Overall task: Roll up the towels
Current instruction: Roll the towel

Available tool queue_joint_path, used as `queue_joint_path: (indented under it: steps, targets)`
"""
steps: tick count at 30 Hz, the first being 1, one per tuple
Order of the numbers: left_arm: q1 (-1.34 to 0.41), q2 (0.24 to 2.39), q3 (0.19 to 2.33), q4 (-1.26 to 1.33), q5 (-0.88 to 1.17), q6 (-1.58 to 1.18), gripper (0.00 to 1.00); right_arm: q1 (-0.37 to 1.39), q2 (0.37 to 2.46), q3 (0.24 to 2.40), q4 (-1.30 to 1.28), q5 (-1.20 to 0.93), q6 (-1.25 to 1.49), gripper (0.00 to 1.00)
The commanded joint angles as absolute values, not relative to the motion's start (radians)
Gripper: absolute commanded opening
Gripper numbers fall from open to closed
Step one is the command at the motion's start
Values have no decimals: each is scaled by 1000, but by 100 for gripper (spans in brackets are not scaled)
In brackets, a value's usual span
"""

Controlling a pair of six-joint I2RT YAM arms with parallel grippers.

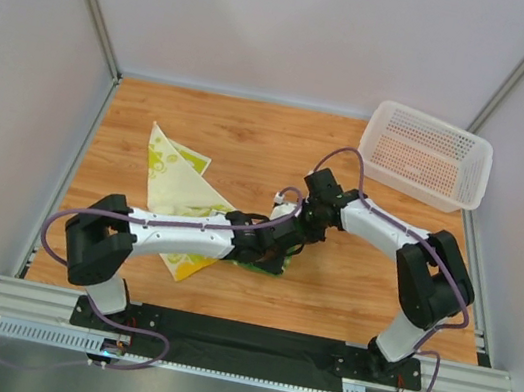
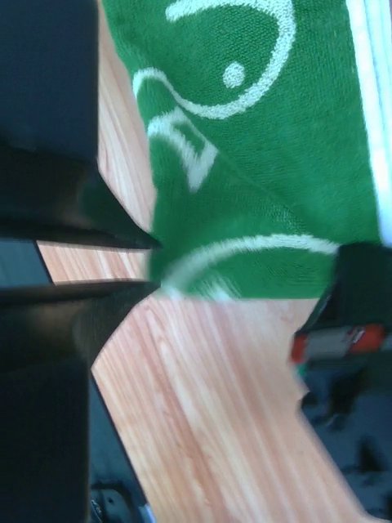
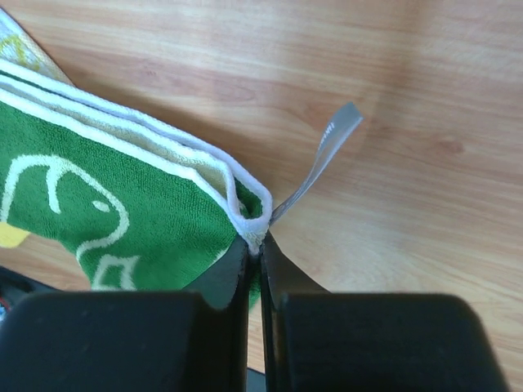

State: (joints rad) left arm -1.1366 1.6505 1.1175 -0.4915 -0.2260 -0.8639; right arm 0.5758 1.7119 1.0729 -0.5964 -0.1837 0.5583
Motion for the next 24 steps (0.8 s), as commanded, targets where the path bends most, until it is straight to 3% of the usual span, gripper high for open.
queue_joint_path:
  steps: [1, 2, 3, 8, 24]
  targets:
    - [-1175, 1684, 1212, -574, -215, -864, 35, 568, 1666, 1094, -578, -113, 514, 0]
    - [-1183, 1689, 1227, -600, -224, -856, 47, 568, 1664, 1092, -575, -117, 511, 0]
    - [-1196, 1700, 1239, -613, -250, -842, 52, 568, 1666, 1091, -575, -123, 508, 0]
    - [-1247, 1750, 1328, -719, -347, -799, 67, 568, 1666, 1091, -572, -140, 503, 0]
    - [-1272, 1944, 1316, -563, -488, -753, 70, 568, 1641, 1126, -626, -230, 502, 0]
